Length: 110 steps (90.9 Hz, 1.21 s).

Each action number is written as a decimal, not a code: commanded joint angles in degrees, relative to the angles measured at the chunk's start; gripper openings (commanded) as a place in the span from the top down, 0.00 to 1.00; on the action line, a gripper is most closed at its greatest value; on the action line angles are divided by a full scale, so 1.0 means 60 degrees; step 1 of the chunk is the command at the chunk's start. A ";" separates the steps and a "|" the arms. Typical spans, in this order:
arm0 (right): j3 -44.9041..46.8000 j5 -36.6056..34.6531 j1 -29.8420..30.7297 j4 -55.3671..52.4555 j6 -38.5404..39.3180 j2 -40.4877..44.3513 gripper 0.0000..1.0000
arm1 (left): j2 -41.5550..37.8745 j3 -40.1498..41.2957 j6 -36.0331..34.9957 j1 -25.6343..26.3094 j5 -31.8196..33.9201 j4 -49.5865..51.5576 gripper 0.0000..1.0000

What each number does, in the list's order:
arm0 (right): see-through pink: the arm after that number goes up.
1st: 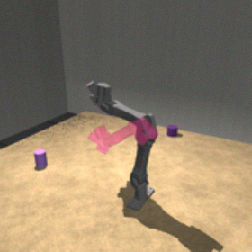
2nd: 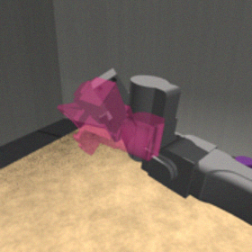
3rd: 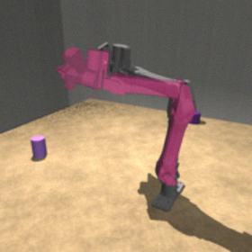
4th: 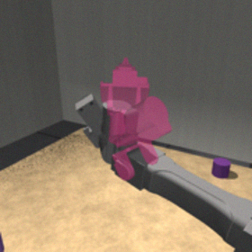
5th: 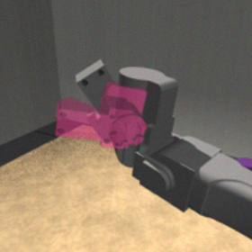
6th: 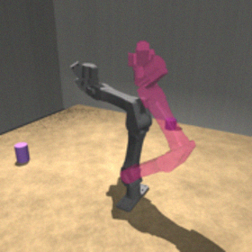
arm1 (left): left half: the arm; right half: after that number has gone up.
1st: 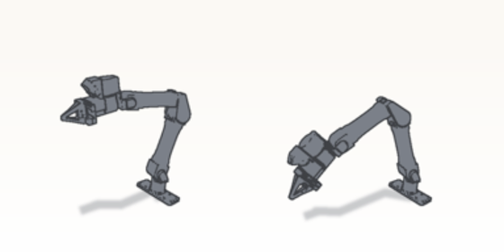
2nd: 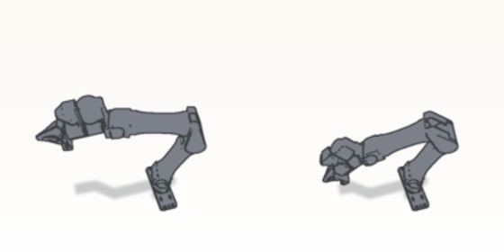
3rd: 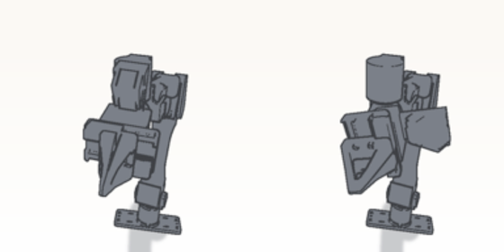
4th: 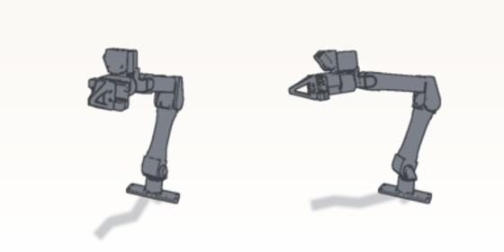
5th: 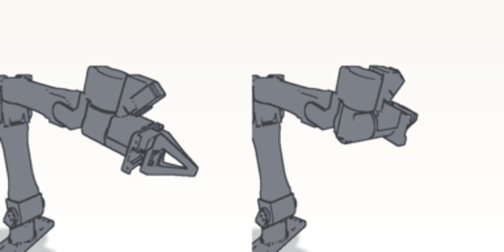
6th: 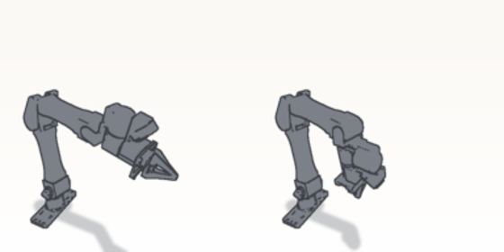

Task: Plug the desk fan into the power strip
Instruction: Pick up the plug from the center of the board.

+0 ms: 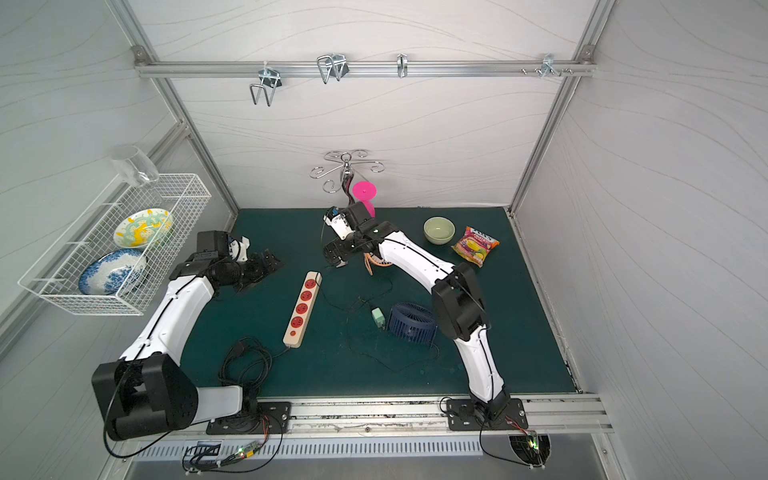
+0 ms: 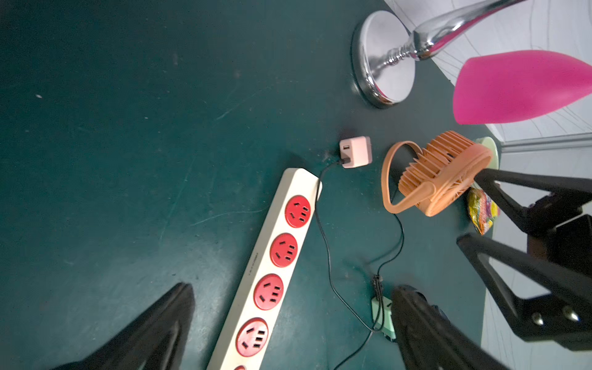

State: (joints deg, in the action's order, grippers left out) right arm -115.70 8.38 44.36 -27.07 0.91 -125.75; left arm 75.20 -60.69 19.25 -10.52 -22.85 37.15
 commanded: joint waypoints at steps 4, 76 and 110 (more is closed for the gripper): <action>-0.1510 -0.0268 -0.0042 -0.0834 -0.1118 -0.1064 0.02 | -0.0272 0.0077 -0.0229 -0.0157 0.0411 -0.0587 0.00; -0.3916 0.0884 -0.0225 0.0003 -0.3053 -0.4374 0.03 | 0.0078 -0.0082 -0.0336 -0.0252 0.0300 -0.0367 0.00; -0.0533 0.1249 0.0179 -0.0190 -0.1138 -0.1743 0.07 | -0.0072 0.0080 -0.0312 -0.0240 0.0099 -0.0542 0.00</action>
State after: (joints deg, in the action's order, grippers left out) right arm -125.56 13.47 43.88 -27.77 -11.75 -144.16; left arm 75.26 -59.94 17.80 -11.64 -21.45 35.59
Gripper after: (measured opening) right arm 0.925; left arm 0.996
